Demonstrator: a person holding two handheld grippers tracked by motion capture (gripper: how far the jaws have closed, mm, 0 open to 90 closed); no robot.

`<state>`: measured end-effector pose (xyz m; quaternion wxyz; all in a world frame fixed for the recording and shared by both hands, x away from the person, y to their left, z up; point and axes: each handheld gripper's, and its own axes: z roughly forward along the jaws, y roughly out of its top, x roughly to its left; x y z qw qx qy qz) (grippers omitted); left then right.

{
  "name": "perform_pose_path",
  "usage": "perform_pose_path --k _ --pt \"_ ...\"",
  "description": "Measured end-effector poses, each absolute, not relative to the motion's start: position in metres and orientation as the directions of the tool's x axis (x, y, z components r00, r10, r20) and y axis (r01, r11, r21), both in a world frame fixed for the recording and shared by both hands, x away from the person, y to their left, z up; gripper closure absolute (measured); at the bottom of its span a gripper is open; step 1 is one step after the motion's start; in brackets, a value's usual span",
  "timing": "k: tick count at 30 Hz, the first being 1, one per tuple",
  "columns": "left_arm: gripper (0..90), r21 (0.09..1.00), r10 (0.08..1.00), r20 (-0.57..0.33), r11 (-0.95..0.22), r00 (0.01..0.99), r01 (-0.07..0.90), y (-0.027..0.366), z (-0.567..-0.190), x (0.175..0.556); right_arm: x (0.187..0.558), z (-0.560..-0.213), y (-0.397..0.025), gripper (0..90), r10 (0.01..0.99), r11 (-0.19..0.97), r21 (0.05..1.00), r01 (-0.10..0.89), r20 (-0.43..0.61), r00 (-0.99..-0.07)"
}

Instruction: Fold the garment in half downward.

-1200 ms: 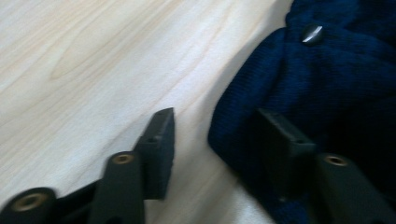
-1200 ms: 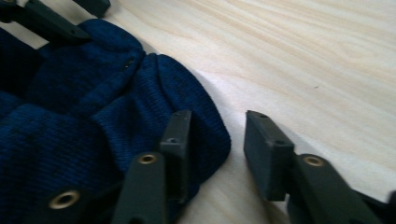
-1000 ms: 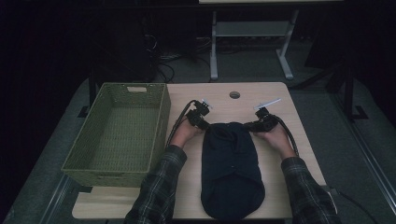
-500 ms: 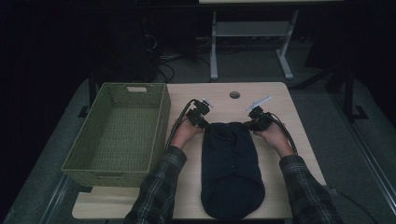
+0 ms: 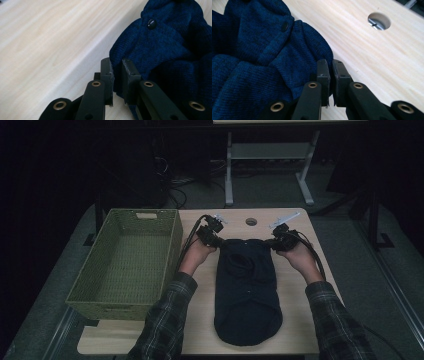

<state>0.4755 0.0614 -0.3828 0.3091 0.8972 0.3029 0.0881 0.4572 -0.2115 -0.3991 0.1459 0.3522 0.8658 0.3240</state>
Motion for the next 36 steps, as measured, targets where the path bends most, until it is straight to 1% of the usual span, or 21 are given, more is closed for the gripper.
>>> perform_pose_path --k 6,14,20,25,28,30,36 --pt "81.2 0.63 0.594 -0.017 -0.618 0.804 0.47 0.062 -0.369 0.472 0.452 -0.385 -0.215 85.2 0.703 0.541 0.685 0.488 -0.049 -0.709" --pt "81.1 0.672 0.594 0.026 -0.606 0.804 0.426 0.061 -0.344 0.467 0.447 -0.36 -0.218 85.2 0.714 0.524 0.721 0.454 -0.081 -0.695" --pt "81.0 0.698 0.595 0.068 -0.602 0.801 0.388 0.059 -0.324 0.462 0.443 -0.341 -0.217 85.2 0.729 0.506 0.748 0.43 -0.106 -0.676" --pt "80.7 0.74 0.586 0.091 -0.581 0.805 0.339 0.062 -0.312 0.454 0.435 -0.33 -0.219 85.1 0.735 0.486 0.779 0.397 -0.119 -0.667" --pt "80.6 0.749 0.589 0.107 -0.577 0.801 0.324 0.061 -0.308 0.451 0.431 -0.325 -0.22 85.0 0.741 0.475 0.793 0.38 -0.128 -0.659" --pt "80.5 0.74 0.584 0.115 -0.59 0.804 0.323 0.06 -0.309 0.447 0.428 -0.324 -0.219 84.9 0.739 0.48 0.793 0.376 -0.134 -0.66" --pt "79.8 0.734 0.566 0.129 -0.606 0.814 0.305 0.062 -0.32 0.431 0.415 -0.335 -0.215 84.6 0.731 0.485 0.793 0.368 -0.137 -0.668"
